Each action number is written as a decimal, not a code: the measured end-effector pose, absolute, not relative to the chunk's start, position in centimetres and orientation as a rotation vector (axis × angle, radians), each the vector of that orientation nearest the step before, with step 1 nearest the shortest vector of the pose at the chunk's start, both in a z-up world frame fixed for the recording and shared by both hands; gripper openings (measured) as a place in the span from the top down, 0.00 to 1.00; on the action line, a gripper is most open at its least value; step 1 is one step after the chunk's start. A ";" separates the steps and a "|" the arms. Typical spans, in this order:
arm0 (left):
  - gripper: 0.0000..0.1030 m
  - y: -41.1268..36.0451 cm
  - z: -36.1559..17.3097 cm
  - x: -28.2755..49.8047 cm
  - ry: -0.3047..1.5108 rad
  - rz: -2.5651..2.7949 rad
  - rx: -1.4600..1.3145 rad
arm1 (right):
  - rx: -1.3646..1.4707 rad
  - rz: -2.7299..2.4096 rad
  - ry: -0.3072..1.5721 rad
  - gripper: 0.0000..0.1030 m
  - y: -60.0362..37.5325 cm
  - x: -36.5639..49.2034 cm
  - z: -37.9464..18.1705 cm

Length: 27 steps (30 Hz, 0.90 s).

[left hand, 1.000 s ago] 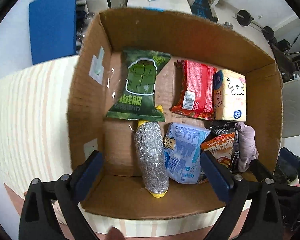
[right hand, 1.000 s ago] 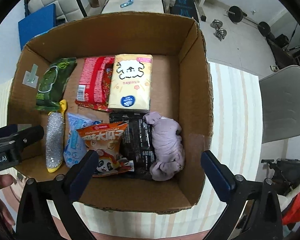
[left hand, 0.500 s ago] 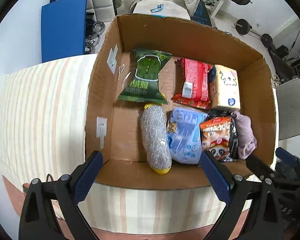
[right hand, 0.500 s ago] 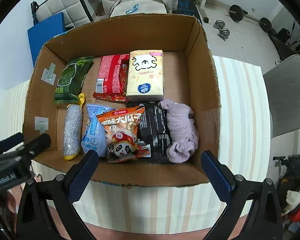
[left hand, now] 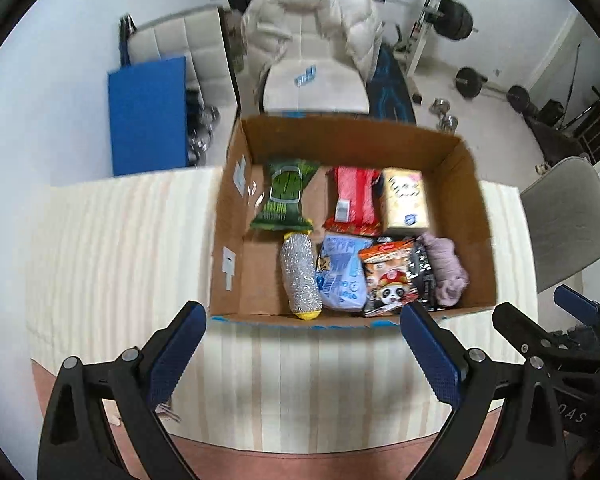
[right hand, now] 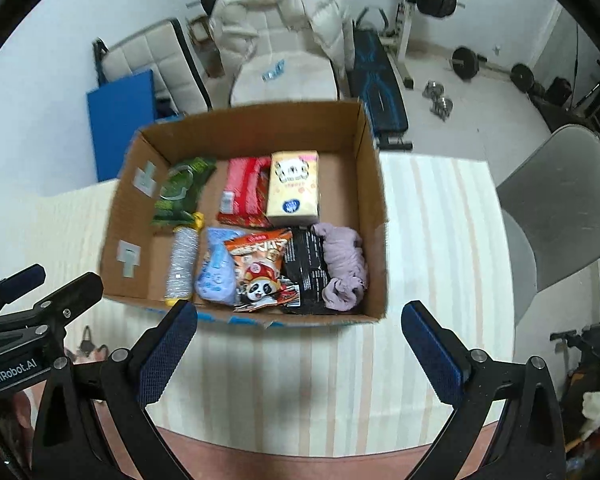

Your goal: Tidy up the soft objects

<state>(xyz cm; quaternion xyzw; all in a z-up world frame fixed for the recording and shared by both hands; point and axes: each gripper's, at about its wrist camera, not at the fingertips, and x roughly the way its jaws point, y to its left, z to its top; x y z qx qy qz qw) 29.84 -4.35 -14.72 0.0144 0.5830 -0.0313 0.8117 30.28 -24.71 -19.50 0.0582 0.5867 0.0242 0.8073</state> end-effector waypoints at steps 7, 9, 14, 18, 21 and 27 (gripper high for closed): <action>0.03 -4.5 -9.4 25.0 1.159 -0.072 0.020 | 0.115 0.075 1.145 0.00 -25.5 25.5 -13.4; 0.03 -4.5 -8.3 23.6 1.141 -0.073 0.018 | 0.119 0.079 1.121 0.00 -25.6 23.9 -11.9; 0.03 -4.7 -5.2 19.5 1.078 -0.057 0.049 | 0.120 0.093 1.047 0.00 -25.5 19.5 -8.0; 0.03 -4.5 -2.9 16.6 1.040 -0.031 0.054 | 0.127 0.101 1.010 0.00 -25.5 16.1 -5.5; 0.03 -4.1 -1.5 14.9 1.033 -0.036 0.020 | 0.132 0.107 0.988 0.00 -25.6 13.5 -3.5; 0.03 -3.8 0.3 12.7 1.014 -0.028 0.006 | 0.115 0.117 0.948 0.00 -25.7 9.7 -0.5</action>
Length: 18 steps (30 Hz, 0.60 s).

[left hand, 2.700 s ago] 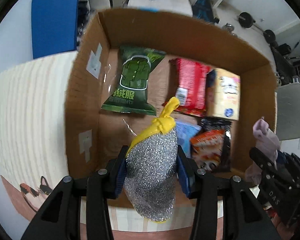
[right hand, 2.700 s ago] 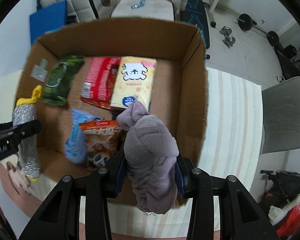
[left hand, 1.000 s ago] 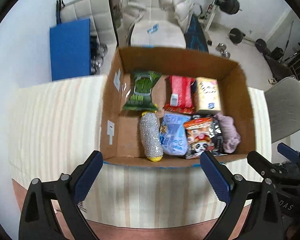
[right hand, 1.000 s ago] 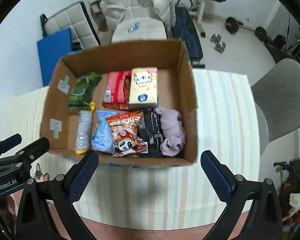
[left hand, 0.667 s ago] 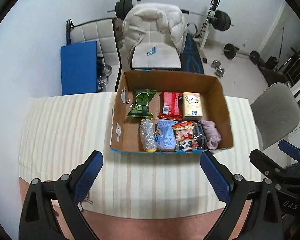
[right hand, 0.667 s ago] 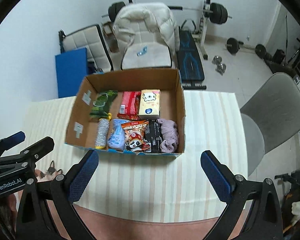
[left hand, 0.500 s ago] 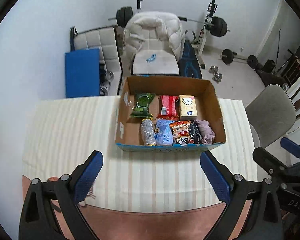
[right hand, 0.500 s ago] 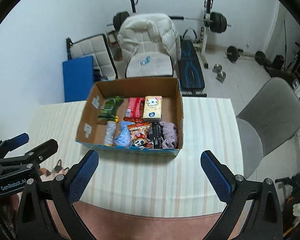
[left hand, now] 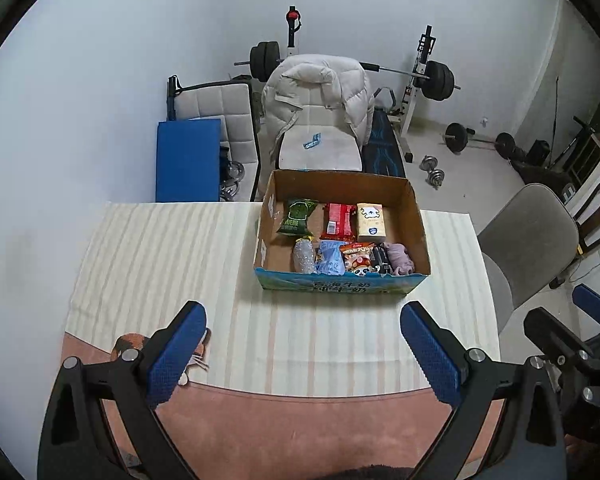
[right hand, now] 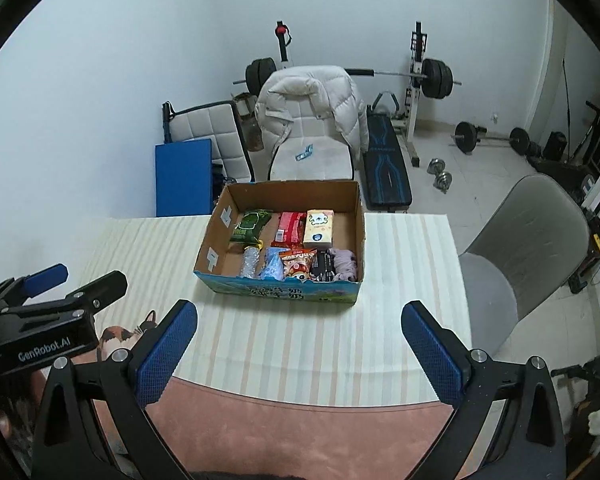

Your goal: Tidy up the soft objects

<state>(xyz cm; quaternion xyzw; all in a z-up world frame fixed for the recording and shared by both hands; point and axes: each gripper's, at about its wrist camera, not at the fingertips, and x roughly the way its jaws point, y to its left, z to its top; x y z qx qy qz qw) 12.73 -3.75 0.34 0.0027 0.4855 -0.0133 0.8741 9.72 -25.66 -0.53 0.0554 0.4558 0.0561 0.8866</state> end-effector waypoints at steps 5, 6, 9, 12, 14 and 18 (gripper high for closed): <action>0.03 -4.0 1.2 11.4 1.002 -0.030 0.005 | 0.111 0.122 0.928 0.00 -26.0 8.1 1.1; 0.03 -4.1 1.4 11.1 0.997 -0.029 0.008 | 0.114 0.122 0.926 0.00 -26.1 7.8 1.2; 0.03 -4.2 1.8 10.6 0.979 -0.019 0.021 | 0.124 0.116 0.922 0.00 -26.6 7.4 1.6; 0.03 -4.4 2.3 10.5 0.951 -0.009 0.031 | 0.129 0.103 0.910 0.00 -27.0 7.4 1.9; 0.03 -4.5 2.4 10.5 0.936 -0.011 0.030 | 0.120 0.073 0.892 0.00 -27.2 7.2 2.2; 0.00 -4.6 2.8 10.3 0.896 -0.007 0.015 | 0.098 0.037 0.866 0.00 -27.3 7.4 2.8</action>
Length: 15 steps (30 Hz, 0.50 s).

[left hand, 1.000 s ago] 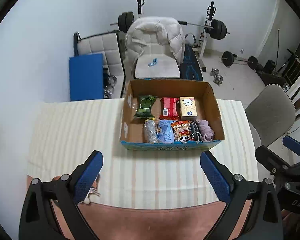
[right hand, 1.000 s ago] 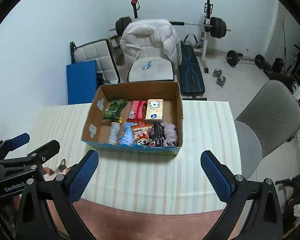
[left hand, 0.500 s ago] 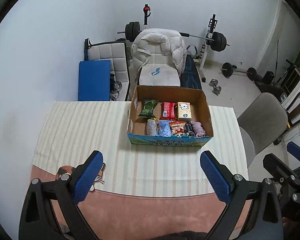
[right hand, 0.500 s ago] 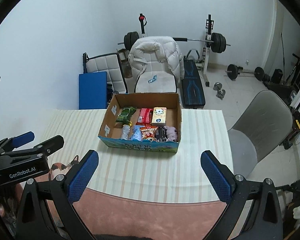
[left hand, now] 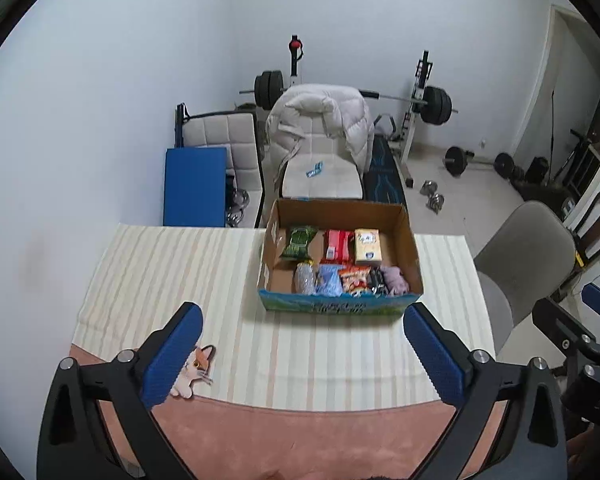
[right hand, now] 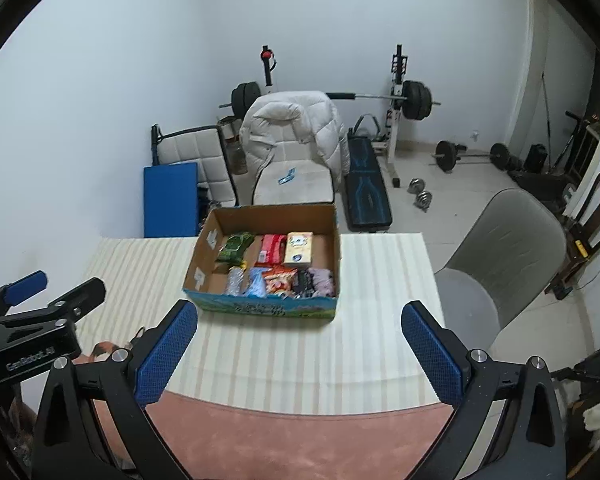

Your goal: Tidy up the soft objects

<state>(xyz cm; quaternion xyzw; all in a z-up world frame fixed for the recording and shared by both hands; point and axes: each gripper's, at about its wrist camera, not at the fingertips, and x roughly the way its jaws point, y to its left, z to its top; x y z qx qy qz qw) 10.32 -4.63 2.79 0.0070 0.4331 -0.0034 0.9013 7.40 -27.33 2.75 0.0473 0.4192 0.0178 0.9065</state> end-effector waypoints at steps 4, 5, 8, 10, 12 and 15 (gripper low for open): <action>0.00 -5.0 3.0 10.4 0.885 0.005 0.027 | 0.091 0.022 0.845 0.00 -27.6 7.5 3.4; 0.00 -5.1 2.9 10.4 0.886 0.003 0.025 | 0.091 0.022 0.842 0.00 -27.6 7.6 3.5; 0.00 -5.3 3.1 10.3 0.880 0.001 0.024 | 0.090 0.023 0.834 0.00 -27.7 7.6 3.8; 0.00 -5.4 3.2 10.1 0.873 0.006 0.030 | 0.085 0.023 0.829 0.00 -27.7 7.8 3.9; 0.00 -5.3 3.3 10.1 0.869 0.011 0.028 | 0.082 0.026 0.826 0.00 -27.7 7.8 4.1; 0.00 -5.4 3.4 10.1 0.864 0.016 0.028 | 0.075 0.027 0.818 0.00 -27.7 7.8 4.4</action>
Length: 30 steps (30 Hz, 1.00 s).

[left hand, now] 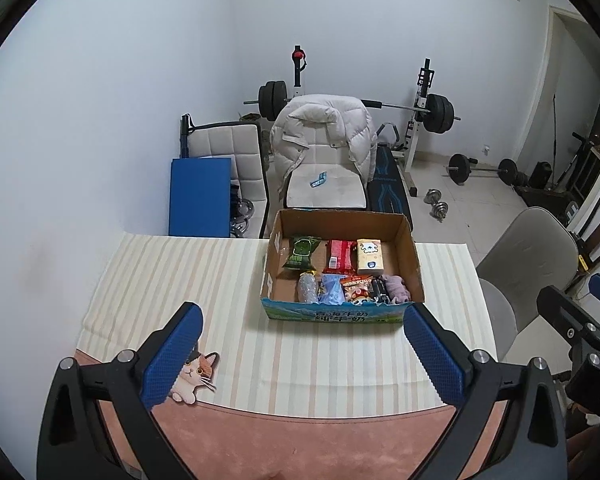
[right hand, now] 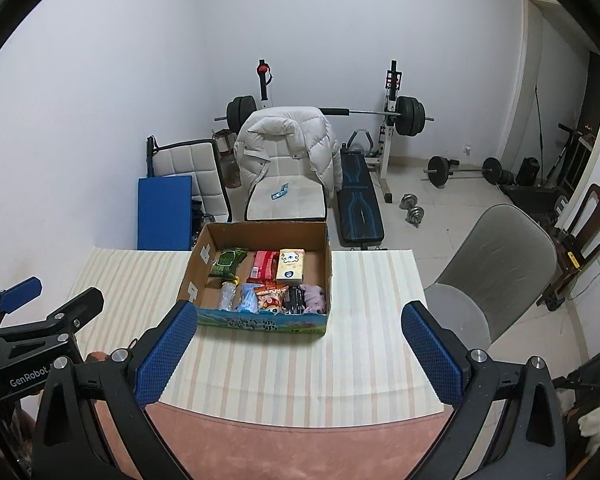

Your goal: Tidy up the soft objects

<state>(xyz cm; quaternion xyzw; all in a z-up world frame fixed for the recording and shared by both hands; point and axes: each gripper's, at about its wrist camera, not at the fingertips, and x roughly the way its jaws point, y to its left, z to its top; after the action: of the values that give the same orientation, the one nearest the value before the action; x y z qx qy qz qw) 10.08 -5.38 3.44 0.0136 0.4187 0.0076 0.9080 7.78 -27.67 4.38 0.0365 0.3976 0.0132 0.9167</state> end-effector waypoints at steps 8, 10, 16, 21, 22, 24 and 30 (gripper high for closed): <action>0.00 -5.5 3.5 9.9 0.859 0.025 0.027 | 0.064 0.022 0.802 0.00 -27.6 7.6 4.8; 0.00 -5.4 3.6 9.9 0.859 0.029 0.024 | 0.065 0.021 0.801 0.00 -27.6 7.5 4.9; 0.00 -5.6 4.1 9.9 0.840 0.043 0.030 | 0.062 0.020 0.796 0.00 -27.7 7.6 5.2; 0.00 -5.8 4.2 9.7 0.835 0.042 0.029 | 0.059 0.021 0.795 0.00 -27.8 7.6 5.2; 0.00 -5.9 4.2 9.7 0.835 0.040 0.029 | 0.059 0.021 0.794 0.00 -27.9 7.5 5.3; 0.00 -5.9 4.3 9.7 0.833 0.040 0.028 | 0.058 0.019 0.792 0.00 -28.0 7.6 5.4; 0.00 -6.0 4.6 9.4 0.828 0.040 0.024 | 0.054 0.015 0.786 0.00 -28.1 7.5 5.6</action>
<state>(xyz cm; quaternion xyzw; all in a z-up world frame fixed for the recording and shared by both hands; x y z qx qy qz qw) 9.43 -5.97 4.58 0.0114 0.4023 0.0194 0.9152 7.48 -28.08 5.64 0.0263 0.3831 0.0074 0.9233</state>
